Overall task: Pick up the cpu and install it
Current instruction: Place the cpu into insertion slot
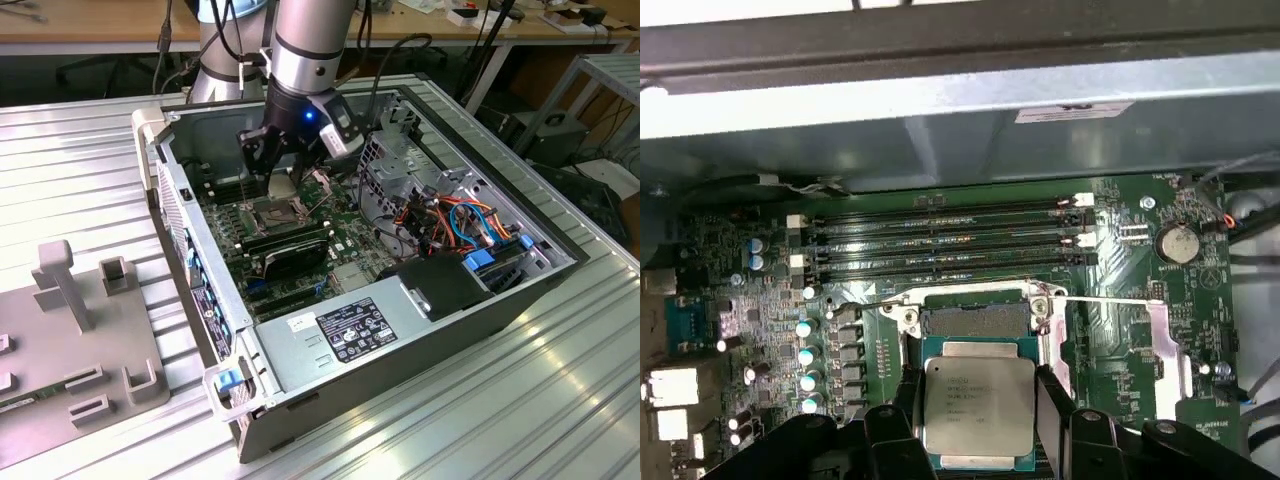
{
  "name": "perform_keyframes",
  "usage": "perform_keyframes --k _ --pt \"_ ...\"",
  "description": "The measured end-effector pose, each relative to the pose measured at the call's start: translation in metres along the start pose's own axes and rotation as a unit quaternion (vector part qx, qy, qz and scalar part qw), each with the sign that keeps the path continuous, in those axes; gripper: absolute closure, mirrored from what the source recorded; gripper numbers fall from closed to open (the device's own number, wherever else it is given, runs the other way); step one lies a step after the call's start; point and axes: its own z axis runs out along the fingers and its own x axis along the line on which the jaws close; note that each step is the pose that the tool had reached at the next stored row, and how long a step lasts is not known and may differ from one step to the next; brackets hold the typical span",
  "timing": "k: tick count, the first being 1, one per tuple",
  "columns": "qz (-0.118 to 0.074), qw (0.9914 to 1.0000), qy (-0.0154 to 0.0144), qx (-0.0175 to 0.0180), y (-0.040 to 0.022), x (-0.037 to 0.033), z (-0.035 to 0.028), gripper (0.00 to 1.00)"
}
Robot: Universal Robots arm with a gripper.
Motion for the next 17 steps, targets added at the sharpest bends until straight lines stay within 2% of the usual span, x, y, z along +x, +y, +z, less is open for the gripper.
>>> perform_keyframes --k 1,2,3,5,6,10,12,13,15,17 --pt "0.031 0.99953 -0.0008 -0.0003 0.0 0.0 0.0001 0.45" --pt "0.06 0.99822 -0.0015 -0.0006 0.0 0.0 0.0002 0.45" --pt "0.075 0.9972 -0.0019 -0.0007 0.0 0.0 0.0003 0.45" --pt "0.093 0.99569 -0.0023 -0.0009 0.0 0.0 0.0003 0.45" --pt "0.108 0.99419 -0.0027 -0.0011 0.0 0.0 0.0004 0.45" --pt "0.164 0.98652 -0.0041 -0.0016 -0.0001 0.0 0.0007 0.45" --pt "0.182 0.98326 -0.0046 -0.0018 -0.0001 0.0 0.0008 0.45" --pt "0.201 0.97951 -0.0051 -0.002 -0.0001 0.0 0.001 0.45" --pt "0.222 0.9751 -0.0057 -0.0022 -0.0001 0.0 0.0011 0.45" --pt "0.238 0.97127 -0.006 -0.0024 -0.0001 0.0 0.0013 0.45"
